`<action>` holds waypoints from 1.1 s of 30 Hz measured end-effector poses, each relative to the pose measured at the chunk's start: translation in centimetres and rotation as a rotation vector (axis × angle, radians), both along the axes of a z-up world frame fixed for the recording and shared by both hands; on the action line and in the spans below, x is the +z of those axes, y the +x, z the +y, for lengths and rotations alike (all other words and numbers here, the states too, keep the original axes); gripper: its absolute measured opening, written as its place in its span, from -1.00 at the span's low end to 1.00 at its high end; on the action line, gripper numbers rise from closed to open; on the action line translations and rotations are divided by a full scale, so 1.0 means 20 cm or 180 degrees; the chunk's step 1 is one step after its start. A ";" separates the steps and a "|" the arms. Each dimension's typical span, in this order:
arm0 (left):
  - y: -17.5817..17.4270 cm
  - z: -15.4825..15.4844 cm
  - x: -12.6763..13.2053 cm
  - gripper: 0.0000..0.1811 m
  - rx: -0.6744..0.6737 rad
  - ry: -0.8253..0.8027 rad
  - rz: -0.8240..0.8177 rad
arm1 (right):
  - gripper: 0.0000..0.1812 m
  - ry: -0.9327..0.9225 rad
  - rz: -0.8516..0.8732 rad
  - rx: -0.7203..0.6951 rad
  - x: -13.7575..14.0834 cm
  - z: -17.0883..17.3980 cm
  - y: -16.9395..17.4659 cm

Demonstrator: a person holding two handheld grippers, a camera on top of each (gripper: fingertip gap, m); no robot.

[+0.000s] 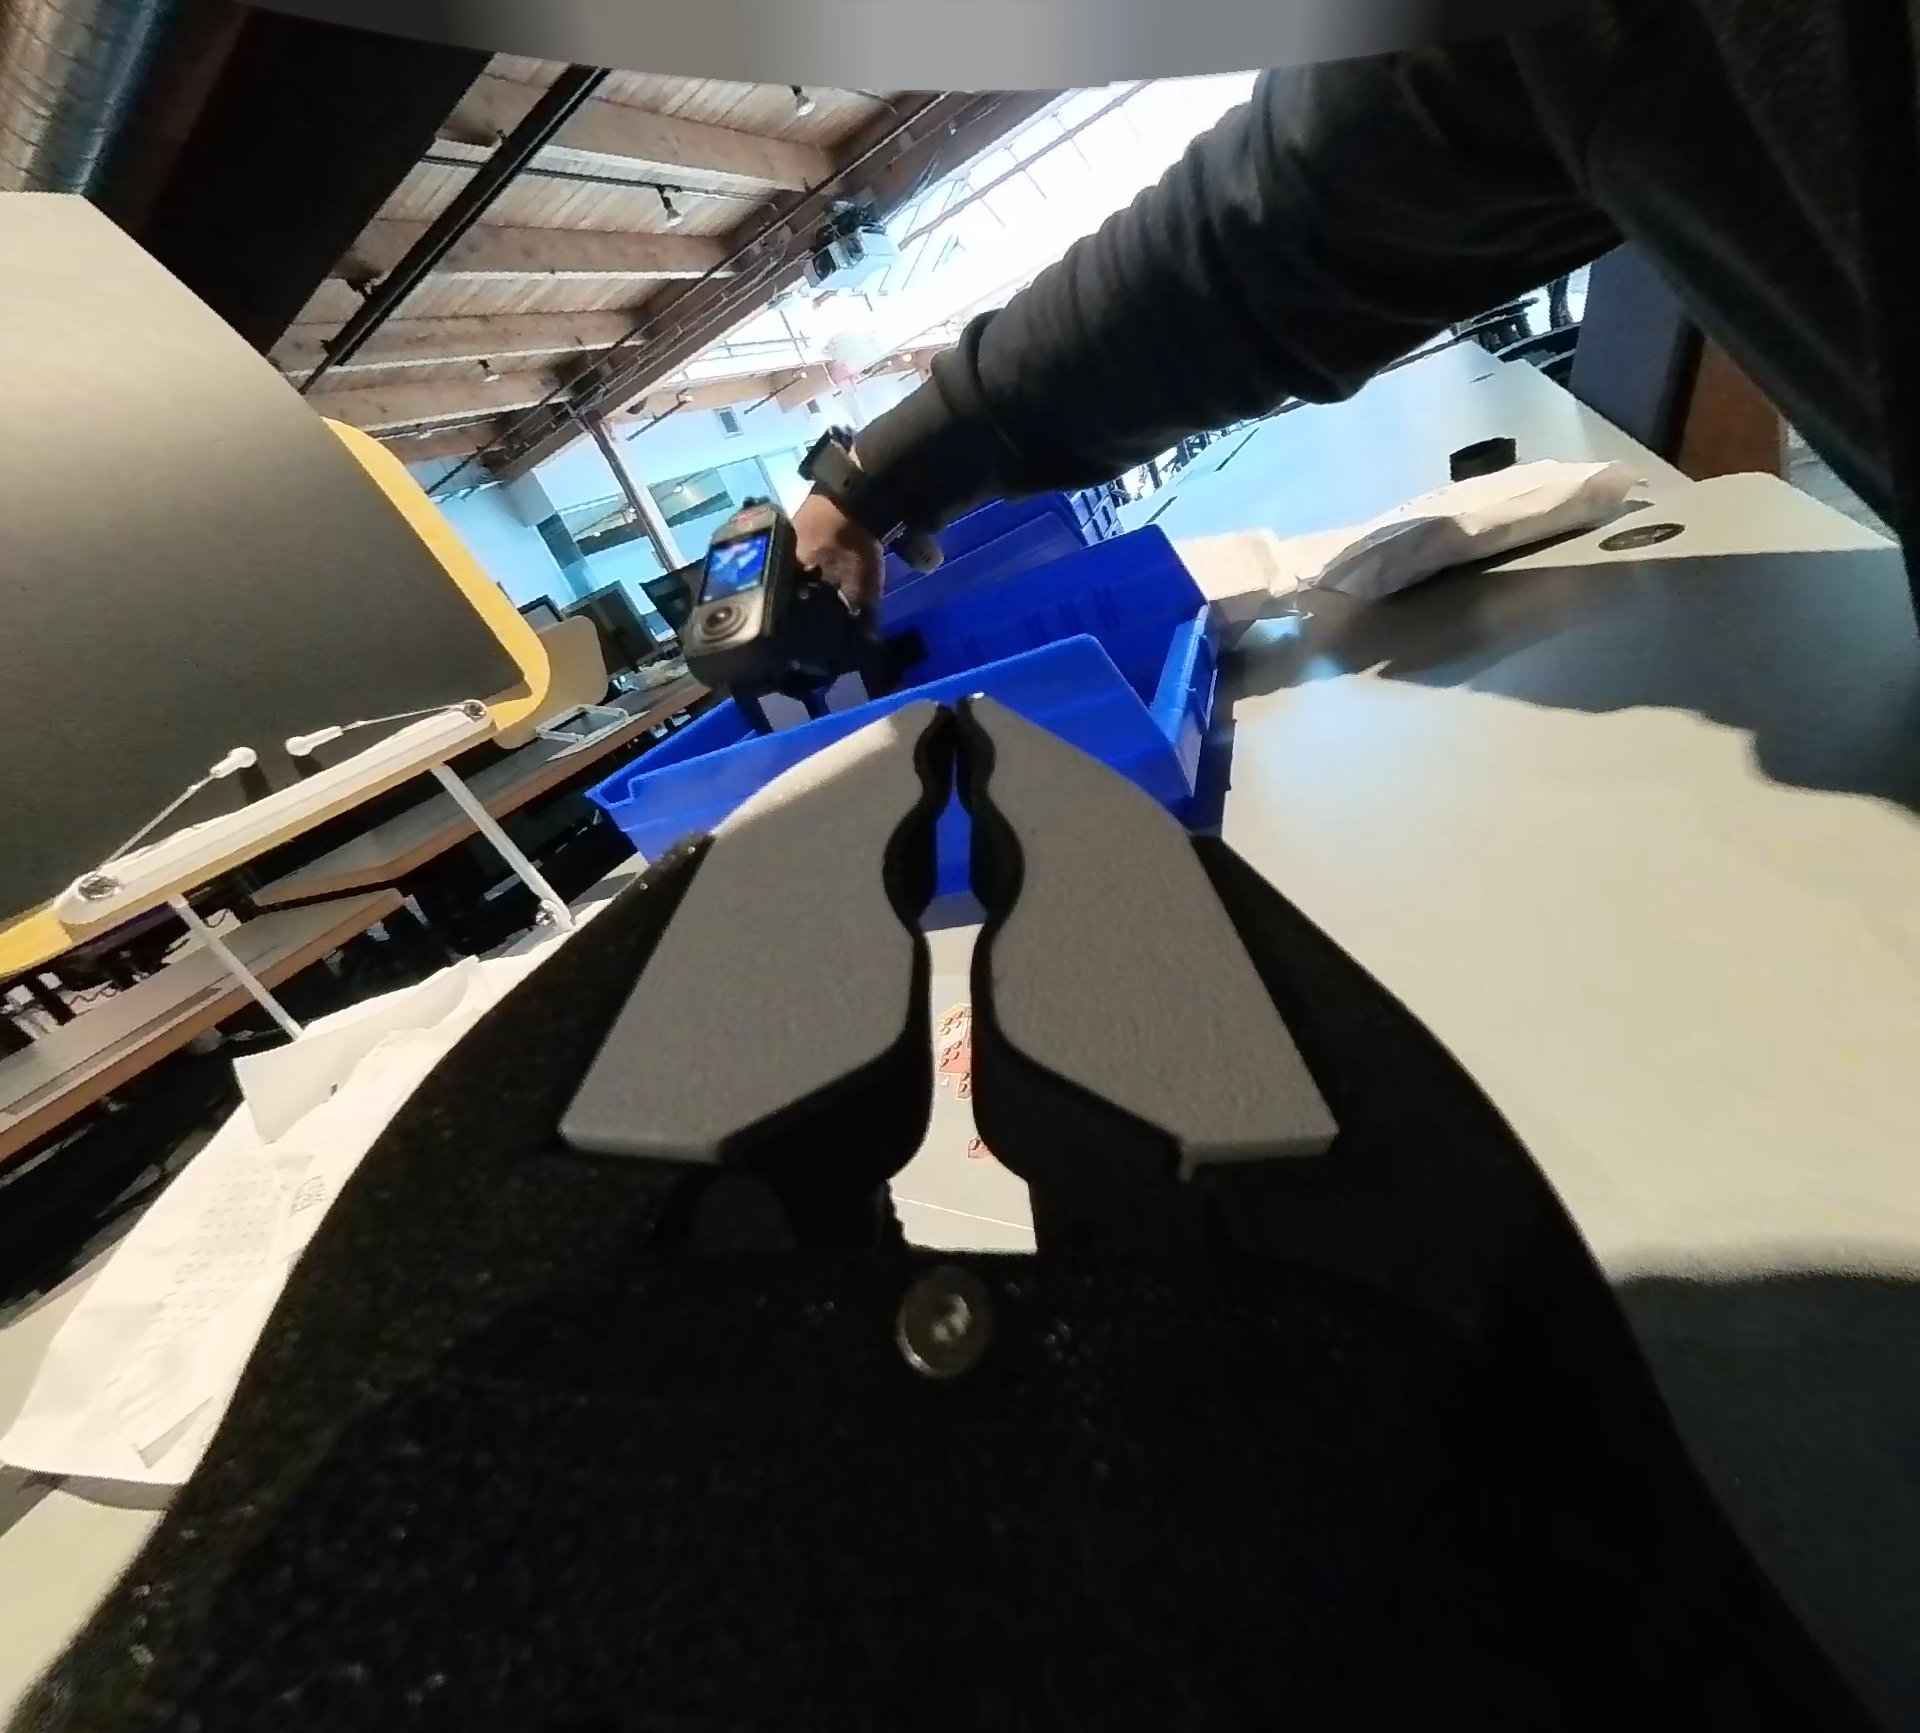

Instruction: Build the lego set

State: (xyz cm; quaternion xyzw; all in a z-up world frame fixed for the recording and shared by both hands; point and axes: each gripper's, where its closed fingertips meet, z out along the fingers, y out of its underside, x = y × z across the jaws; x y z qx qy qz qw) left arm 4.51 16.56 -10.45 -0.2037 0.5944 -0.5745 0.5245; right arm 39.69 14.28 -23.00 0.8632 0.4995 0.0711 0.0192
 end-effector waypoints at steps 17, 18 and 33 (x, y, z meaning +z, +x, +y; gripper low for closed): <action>0.00 0.00 0.00 -1.00 0.0014 0.0025 -0.0005 | -0.83 -0.0263 -0.0044 -0.0204 -0.02 -0.02 0.01; 0.00 0.00 0.00 -1.00 0.0014 0.0026 -0.0006 | -0.83 -0.0269 -0.0042 -0.0241 -0.02 -0.02 0.01; 0.00 -0.01 0.00 -1.00 0.0008 0.0055 -0.0018 | -0.77 -0.0313 -0.0130 -0.0298 -0.03 -0.01 0.03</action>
